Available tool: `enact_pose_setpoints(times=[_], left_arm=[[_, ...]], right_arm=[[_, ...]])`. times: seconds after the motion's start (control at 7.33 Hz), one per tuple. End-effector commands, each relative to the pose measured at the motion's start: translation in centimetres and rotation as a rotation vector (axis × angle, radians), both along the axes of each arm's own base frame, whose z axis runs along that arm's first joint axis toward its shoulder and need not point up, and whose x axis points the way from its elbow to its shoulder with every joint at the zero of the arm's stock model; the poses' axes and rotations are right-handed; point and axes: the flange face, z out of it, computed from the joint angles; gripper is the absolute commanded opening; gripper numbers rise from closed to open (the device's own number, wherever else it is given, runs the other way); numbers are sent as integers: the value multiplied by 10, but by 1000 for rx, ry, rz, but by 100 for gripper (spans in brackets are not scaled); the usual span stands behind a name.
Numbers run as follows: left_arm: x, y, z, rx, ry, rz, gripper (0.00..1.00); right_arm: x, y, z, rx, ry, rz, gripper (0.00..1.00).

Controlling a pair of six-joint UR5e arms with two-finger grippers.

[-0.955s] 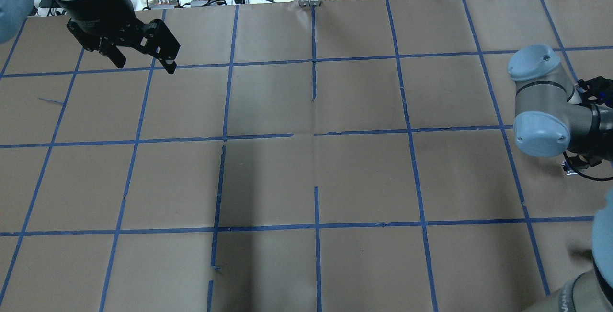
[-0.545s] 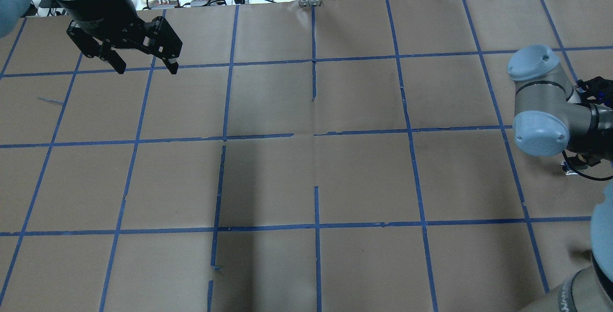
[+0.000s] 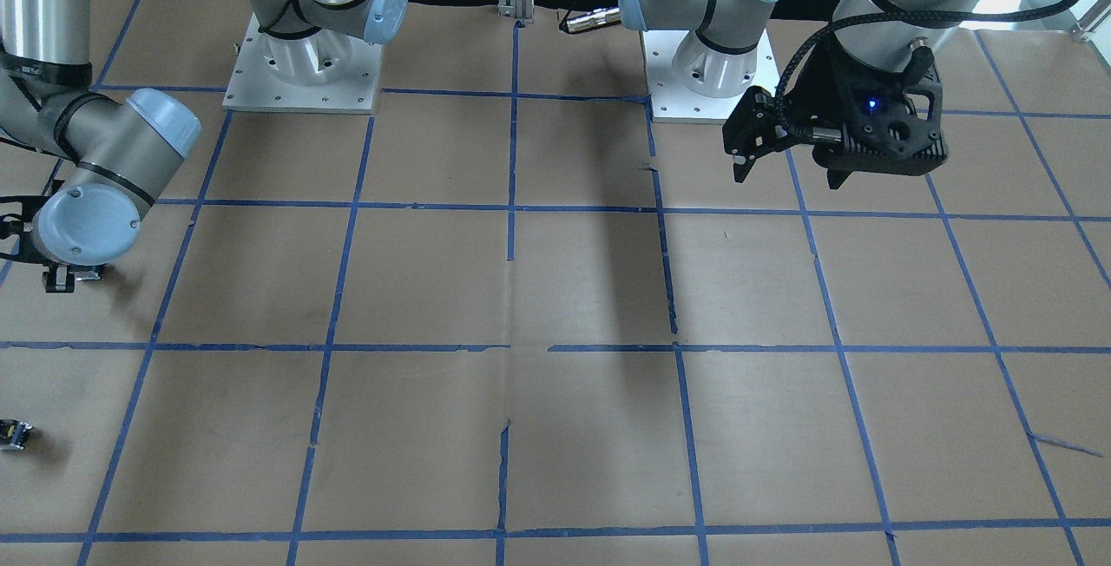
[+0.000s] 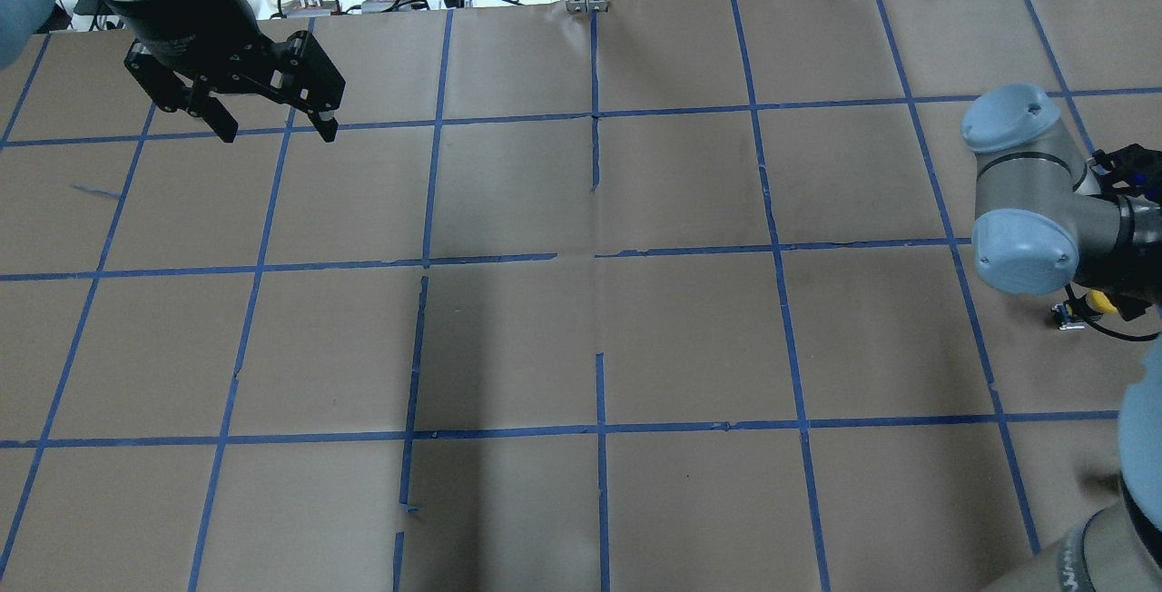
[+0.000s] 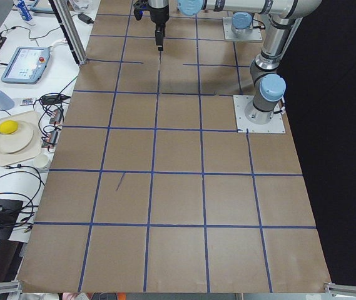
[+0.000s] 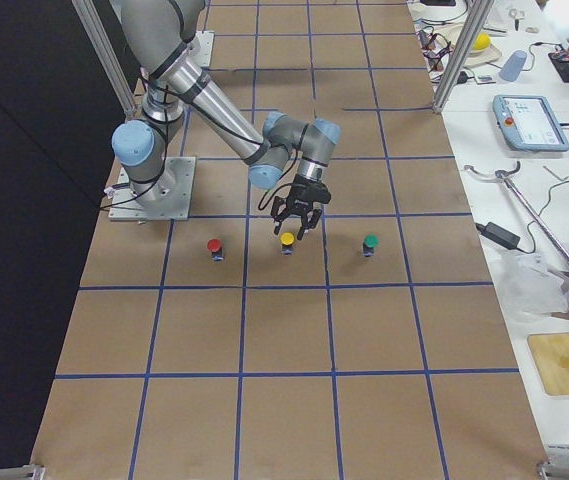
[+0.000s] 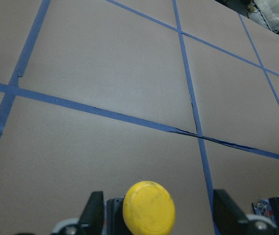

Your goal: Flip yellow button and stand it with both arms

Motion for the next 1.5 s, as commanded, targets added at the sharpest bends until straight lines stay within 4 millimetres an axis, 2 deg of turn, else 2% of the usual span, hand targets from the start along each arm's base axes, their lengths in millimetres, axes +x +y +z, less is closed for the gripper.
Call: enact_pose_setpoints(times=[0.0, 0.14, 0.27, 0.55, 0.68, 0.82, 0.95, 1.09, 1.23, 1.36], left_arm=[[1, 0, 1, -2, 0, 2, 99], [0, 1, 1, -1, -4, 0, 100], [0, 2, 2, -4, -6, 0, 100], [1, 1, 3, -6, -3, -2, 100], [1, 1, 3, -6, -3, -2, 100], [3, 1, 3, -6, -3, 1, 100], [5, 1, 3, -6, -4, 6, 100], [4, 1, 3, -6, -4, 4, 100], [5, 1, 2, -4, -7, 6, 100], [6, 1, 2, -3, -9, 6, 100]], right_arm=[[-7, -22, 27, 3, -19, 65, 99], [-11, -40, 47, 4, -75, 101, 99], [-14, -48, 61, 42, -108, 100, 99], [-16, -66, 121, 120, -194, 108, 99], [-13, -72, 141, 156, -263, 102, 99], [-15, -75, 172, 179, -280, 109, 99], [-12, -70, 208, 202, -310, 147, 99], [3, -58, 242, 170, -402, 186, 99], [18, -36, 276, 167, -425, 222, 99], [36, -11, 297, 167, -469, 229, 99]])
